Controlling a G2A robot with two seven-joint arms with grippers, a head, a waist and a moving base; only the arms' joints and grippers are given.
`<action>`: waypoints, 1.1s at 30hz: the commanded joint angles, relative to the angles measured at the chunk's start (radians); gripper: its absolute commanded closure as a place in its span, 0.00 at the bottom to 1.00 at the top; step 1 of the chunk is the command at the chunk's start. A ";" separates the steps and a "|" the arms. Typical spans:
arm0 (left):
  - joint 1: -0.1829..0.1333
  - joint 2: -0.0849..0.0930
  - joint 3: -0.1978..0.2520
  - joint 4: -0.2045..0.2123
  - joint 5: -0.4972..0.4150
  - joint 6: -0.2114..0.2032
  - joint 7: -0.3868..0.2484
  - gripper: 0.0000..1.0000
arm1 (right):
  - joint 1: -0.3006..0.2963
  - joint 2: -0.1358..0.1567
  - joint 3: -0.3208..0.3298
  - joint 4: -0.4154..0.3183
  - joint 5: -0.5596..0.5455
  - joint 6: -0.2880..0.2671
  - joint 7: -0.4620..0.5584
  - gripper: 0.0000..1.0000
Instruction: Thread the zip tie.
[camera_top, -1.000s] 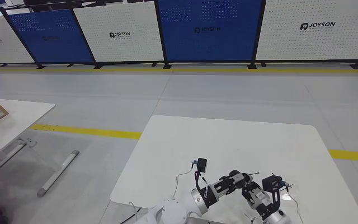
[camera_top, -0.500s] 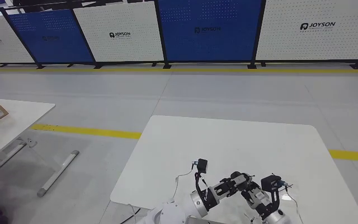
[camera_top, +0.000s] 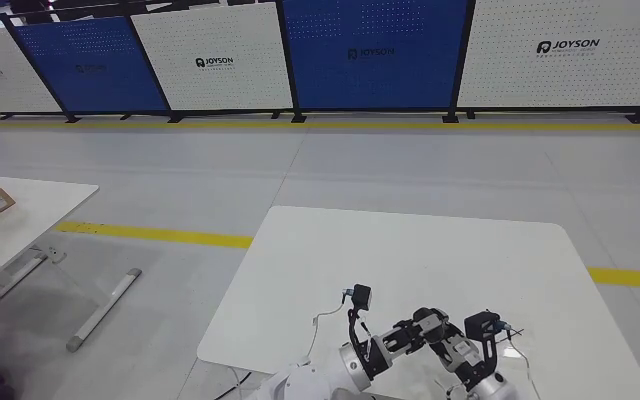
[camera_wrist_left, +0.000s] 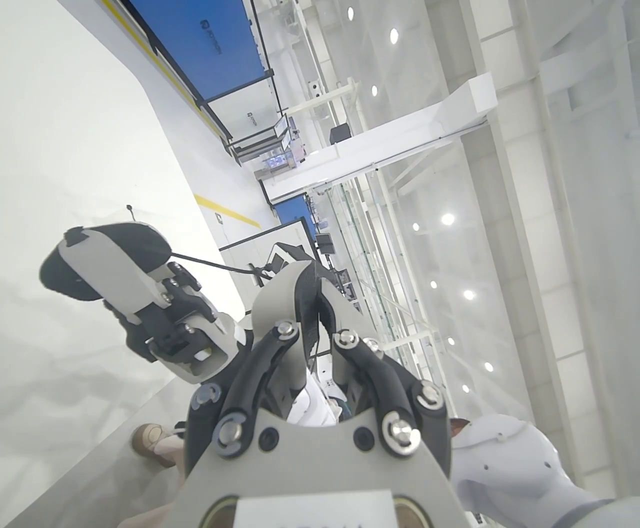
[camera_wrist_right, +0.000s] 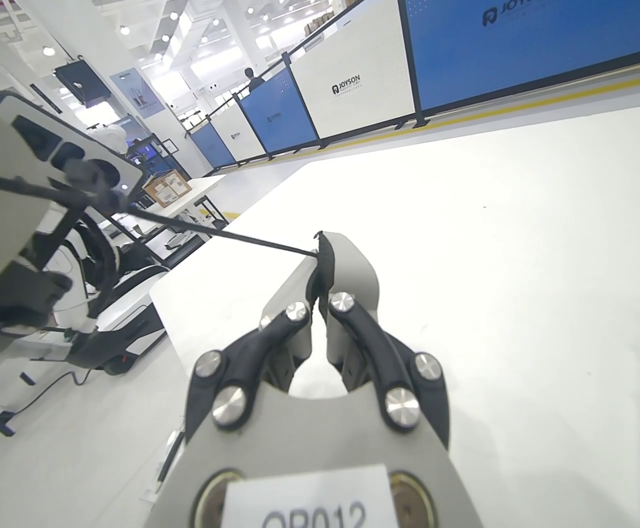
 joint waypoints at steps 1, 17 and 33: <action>0.002 0.001 0.001 -0.002 0.004 -0.001 0.002 1.00 | 0.001 0.000 0.000 0.002 0.001 0.000 0.000 1.00; -0.027 -0.007 -0.040 0.075 -0.091 0.017 0.095 1.00 | -0.035 0.002 0.062 -0.012 0.092 -0.054 -0.068 0.00; 0.004 -0.006 -0.105 0.141 -0.171 -0.004 0.141 1.00 | -0.154 0.033 0.334 -0.052 0.502 -0.054 -0.246 0.00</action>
